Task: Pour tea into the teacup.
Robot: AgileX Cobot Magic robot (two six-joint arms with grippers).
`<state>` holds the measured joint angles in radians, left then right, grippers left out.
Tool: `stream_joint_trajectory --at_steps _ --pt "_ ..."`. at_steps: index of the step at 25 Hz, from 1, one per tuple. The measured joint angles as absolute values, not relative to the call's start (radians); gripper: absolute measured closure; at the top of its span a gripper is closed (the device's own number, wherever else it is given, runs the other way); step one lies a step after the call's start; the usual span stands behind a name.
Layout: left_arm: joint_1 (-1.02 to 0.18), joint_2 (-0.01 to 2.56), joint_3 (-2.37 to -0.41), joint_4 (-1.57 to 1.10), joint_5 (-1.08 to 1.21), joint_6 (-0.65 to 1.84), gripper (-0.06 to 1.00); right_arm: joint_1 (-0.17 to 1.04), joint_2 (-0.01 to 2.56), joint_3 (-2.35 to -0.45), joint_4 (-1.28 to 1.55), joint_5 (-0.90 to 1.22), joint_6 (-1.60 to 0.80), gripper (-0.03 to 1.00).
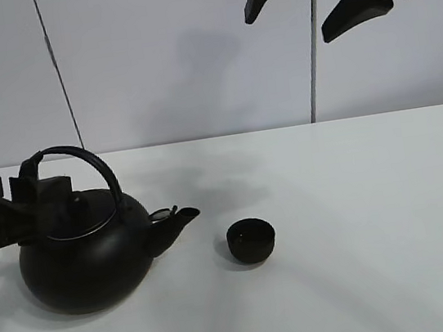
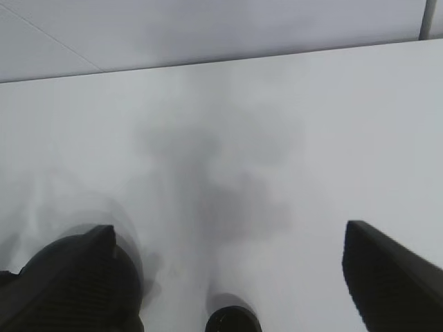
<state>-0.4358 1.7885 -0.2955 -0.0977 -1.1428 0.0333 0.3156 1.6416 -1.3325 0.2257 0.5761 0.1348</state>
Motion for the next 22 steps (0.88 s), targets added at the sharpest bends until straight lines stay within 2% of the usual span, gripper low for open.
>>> stream_joint_trajectory --at_steps 4,10,12,16,22 --pt "-0.436 1.727 -0.245 -0.071 -1.144 0.0 0.32 0.316 1.642 -1.333 0.226 0.576 0.135 0.36" --pt "-0.436 1.556 -0.21 -0.069 -1.137 0.013 0.31 0.316 1.642 -1.333 0.226 0.576 0.135 0.36" --pt "-0.436 1.479 -0.212 -0.068 -1.073 0.017 0.31 0.316 1.642 -1.333 0.226 0.576 0.135 0.36" --pt "-0.436 1.275 -0.277 -0.048 -0.783 0.015 0.31 0.316 1.642 -1.333 0.226 0.576 0.135 0.36" --pt "-0.444 1.112 -0.607 0.063 0.048 -0.18 0.31 0.316 1.642 -1.333 0.226 0.576 0.135 0.36"
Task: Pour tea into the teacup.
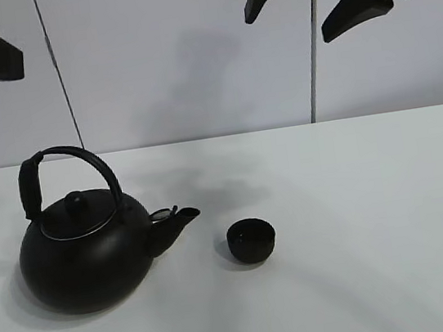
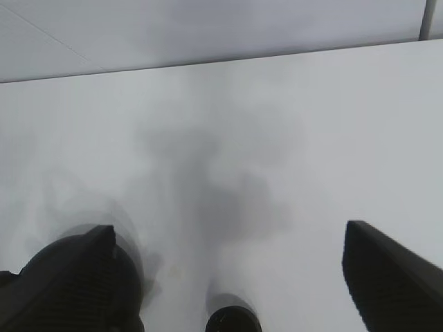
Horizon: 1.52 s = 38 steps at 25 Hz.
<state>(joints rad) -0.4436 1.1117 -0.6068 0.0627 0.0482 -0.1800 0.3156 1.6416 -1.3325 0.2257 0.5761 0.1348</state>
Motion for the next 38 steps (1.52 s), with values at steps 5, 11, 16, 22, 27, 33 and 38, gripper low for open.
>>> stream_joint_trajectory --at_steps 5,11,16,22,27,33,38 --pt "-0.455 1.17 -0.874 -0.007 0.514 -0.155 0.31 0.316 1.642 -1.333 0.226 0.576 0.135 0.36" --pt "-0.455 1.323 -1.111 -0.189 0.788 -0.045 0.31 0.316 1.642 -1.333 0.226 0.581 0.135 0.36" --pt "-0.456 1.48 -1.258 -0.231 0.89 -0.042 0.31 0.316 1.642 -1.333 0.23 0.671 0.138 0.36" --pt "-0.456 1.604 -1.306 -0.334 0.94 0.0 0.31 0.316 1.642 -1.333 0.267 0.776 0.17 0.36" --pt "-0.456 1.615 -1.306 -0.348 0.942 0.0 0.31 0.316 1.642 -1.333 0.272 0.793 0.171 0.36" --pt "-0.456 1.615 -1.306 -0.351 0.942 0.0 0.31 0.316 1.642 -1.333 0.272 0.794 0.171 0.36" --pt "-0.456 1.615 -1.306 -0.352 0.942 0.005 0.31 0.316 1.642 -1.333 0.272 0.794 0.171 0.36"
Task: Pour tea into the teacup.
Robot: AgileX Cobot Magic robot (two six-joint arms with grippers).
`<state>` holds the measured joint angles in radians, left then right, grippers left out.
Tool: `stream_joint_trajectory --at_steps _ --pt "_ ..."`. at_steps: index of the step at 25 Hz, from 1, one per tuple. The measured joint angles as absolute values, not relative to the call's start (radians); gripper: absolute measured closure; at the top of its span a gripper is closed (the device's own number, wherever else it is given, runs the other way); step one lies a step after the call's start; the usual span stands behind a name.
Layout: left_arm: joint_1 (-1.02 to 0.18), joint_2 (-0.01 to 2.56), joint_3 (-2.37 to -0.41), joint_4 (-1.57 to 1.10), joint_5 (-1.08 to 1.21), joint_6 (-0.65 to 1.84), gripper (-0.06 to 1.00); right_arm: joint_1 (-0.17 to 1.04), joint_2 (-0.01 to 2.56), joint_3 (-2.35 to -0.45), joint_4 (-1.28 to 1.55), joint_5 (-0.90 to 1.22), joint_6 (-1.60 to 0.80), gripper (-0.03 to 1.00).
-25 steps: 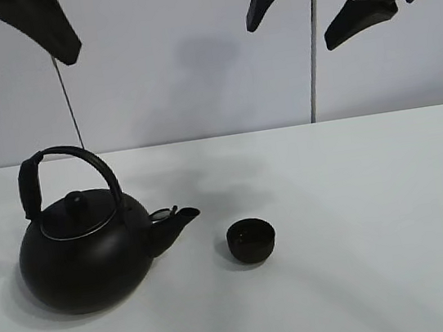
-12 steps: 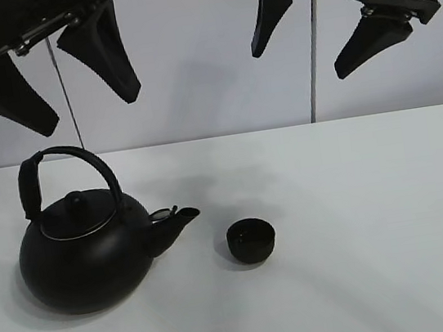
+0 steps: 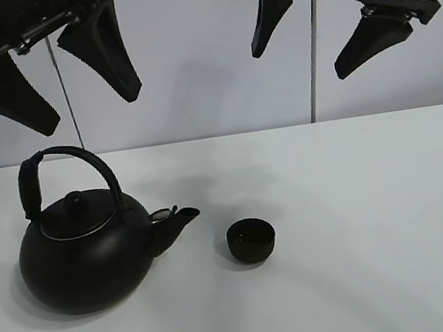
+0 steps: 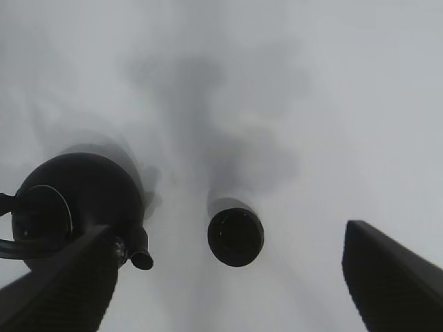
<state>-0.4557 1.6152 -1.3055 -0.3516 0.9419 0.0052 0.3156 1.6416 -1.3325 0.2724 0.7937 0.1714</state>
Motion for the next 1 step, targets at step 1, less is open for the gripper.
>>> stream_joint_trajectory --at_steps 1 --pt "-0.456 1.615 -1.306 -0.352 0.942 0.005 0.31 0.316 1.642 -1.333 0.272 0.794 0.171 0.36"
